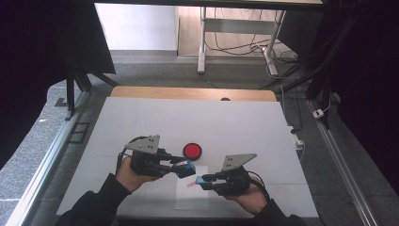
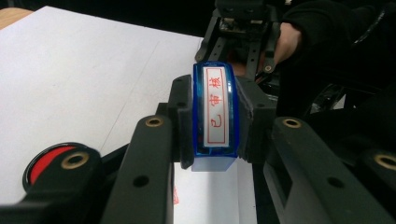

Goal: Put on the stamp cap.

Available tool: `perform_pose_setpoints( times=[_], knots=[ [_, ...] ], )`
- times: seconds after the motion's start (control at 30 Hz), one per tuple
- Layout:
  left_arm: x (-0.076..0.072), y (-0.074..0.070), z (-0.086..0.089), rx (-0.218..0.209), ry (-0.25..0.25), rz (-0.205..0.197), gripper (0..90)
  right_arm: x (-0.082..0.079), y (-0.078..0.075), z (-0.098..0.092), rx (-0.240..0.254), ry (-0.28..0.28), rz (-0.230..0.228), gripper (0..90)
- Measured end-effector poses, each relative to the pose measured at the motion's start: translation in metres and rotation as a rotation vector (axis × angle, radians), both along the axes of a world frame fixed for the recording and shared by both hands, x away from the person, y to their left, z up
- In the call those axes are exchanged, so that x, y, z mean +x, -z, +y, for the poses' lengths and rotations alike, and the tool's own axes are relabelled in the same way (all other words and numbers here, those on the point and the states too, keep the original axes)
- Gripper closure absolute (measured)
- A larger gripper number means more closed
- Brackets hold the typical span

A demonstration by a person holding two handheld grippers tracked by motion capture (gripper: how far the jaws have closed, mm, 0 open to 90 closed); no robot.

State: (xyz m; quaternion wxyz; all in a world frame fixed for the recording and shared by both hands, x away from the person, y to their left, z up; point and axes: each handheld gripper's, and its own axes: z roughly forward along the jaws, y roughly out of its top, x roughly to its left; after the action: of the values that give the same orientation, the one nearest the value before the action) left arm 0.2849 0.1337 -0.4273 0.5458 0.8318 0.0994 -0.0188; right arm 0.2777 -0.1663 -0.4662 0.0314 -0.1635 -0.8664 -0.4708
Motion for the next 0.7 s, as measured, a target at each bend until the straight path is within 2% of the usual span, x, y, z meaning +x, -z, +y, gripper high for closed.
perform_pose_setpoints(
  times=[0.37, 0.7],
  knots=[
    [-0.004, 0.001, -0.007, 0.007, 0.080, -0.048, 70.3, 0.002, 0.001, 0.017, 0.033, -0.079, -0.006, 68.3],
    [-0.005, 0.005, -0.012, 0.009, 0.116, -0.061, 70.3, 0.001, -0.002, 0.022, 0.064, -0.123, -0.024, 68.4]
  ],
)
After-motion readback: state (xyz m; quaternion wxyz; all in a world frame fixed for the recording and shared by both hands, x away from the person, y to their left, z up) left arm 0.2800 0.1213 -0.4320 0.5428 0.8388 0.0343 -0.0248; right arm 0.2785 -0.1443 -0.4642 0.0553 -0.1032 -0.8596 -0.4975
